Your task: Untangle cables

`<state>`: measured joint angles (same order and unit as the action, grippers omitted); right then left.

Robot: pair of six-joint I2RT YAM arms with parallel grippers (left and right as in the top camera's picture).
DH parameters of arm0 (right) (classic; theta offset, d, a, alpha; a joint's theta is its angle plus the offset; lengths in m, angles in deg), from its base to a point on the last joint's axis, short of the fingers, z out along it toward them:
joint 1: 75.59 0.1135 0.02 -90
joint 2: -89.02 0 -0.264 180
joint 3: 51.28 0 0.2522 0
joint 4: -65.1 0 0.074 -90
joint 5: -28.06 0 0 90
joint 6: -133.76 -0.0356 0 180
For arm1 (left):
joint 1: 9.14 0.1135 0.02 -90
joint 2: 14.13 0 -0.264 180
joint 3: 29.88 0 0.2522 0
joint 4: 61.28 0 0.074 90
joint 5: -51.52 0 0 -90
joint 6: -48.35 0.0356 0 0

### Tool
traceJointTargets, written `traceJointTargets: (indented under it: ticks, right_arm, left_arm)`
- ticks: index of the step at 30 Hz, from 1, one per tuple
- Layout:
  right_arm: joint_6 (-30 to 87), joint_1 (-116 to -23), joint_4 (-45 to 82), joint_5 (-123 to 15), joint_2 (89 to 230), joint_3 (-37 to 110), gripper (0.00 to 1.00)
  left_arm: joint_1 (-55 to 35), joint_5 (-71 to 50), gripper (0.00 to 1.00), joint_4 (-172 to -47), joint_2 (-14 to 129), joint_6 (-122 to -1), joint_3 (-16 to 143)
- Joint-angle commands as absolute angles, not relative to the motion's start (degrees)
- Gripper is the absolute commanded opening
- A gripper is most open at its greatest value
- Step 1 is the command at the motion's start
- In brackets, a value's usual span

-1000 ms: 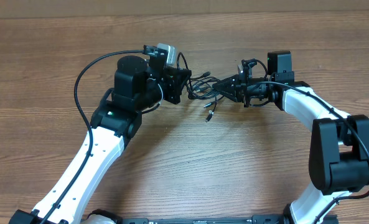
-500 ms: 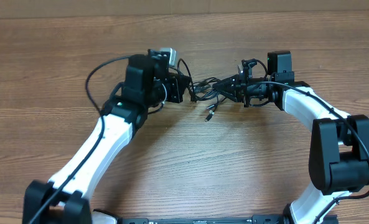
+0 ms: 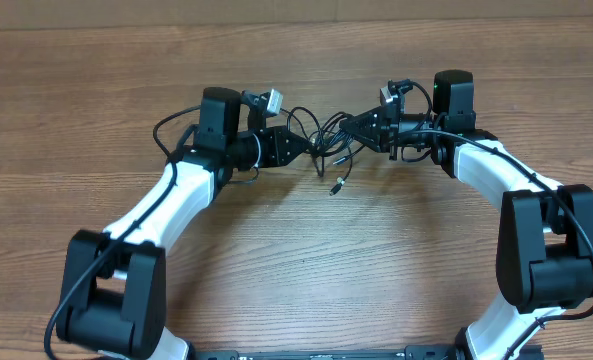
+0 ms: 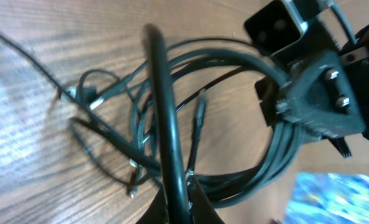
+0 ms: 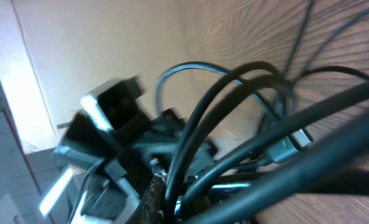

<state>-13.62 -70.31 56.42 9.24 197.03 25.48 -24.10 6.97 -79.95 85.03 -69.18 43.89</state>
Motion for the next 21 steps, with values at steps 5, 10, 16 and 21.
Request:
traceJointTargets:
  ticks: [5,10,16,21]
  right_arm:
    - [-16.90,-70.40,57.73,11.40,196.83,25.55,0.04]
    - [-16.90,-70.40,57.71,11.43,196.83,25.55,0.04]
    - [-16.90,-70.40,57.71,11.43,196.83,25.55,0.04]
    - [-17.80,-70.40,57.69,9.11,196.83,25.55,0.04]
  left_arm:
    - [-25.82,17.09,0.22,-80.04,90.10,-69.27,44.81]
    - [-25.87,17.23,0.89,-79.08,89.94,-67.33,45.82]
    - [-23.64,17.66,1.00,-83.97,89.05,-67.33,50.91]
    - [-23.92,5.29,1.00,-92.74,84.65,-66.93,53.14]
